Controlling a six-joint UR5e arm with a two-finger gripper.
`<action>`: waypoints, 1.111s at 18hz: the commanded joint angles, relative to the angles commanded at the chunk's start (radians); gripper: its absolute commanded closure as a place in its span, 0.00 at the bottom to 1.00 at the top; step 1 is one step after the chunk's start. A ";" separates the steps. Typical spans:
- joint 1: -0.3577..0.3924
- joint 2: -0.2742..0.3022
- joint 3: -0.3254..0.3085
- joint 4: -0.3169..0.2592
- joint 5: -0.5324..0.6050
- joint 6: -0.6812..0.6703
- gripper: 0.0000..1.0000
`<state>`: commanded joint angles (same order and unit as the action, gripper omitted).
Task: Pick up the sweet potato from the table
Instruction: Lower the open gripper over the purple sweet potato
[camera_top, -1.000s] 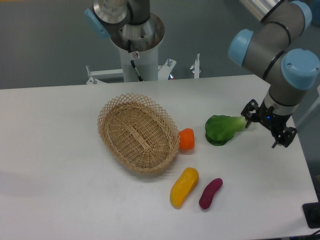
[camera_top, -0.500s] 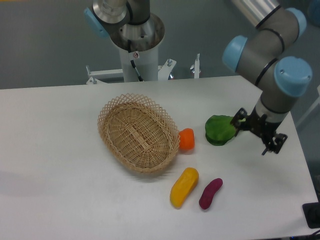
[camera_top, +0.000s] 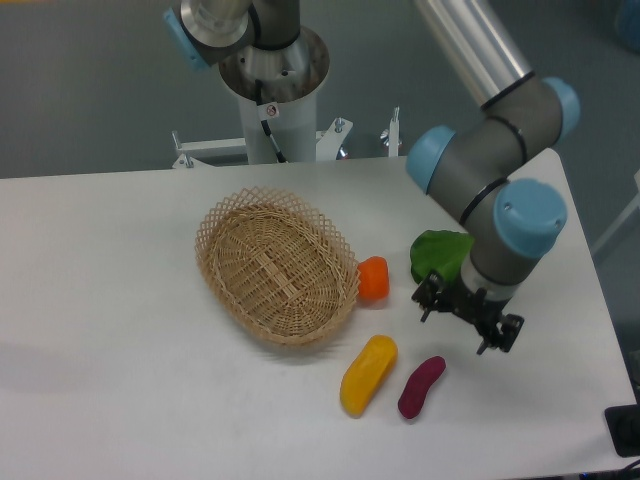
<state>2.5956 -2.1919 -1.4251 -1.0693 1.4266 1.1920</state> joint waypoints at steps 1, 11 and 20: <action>-0.006 -0.008 0.000 0.026 0.003 -0.002 0.00; -0.011 -0.077 0.012 0.178 -0.002 -0.028 0.00; -0.038 -0.101 0.026 0.181 0.002 -0.060 0.02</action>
<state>2.5572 -2.2933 -1.3990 -0.8882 1.4281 1.1322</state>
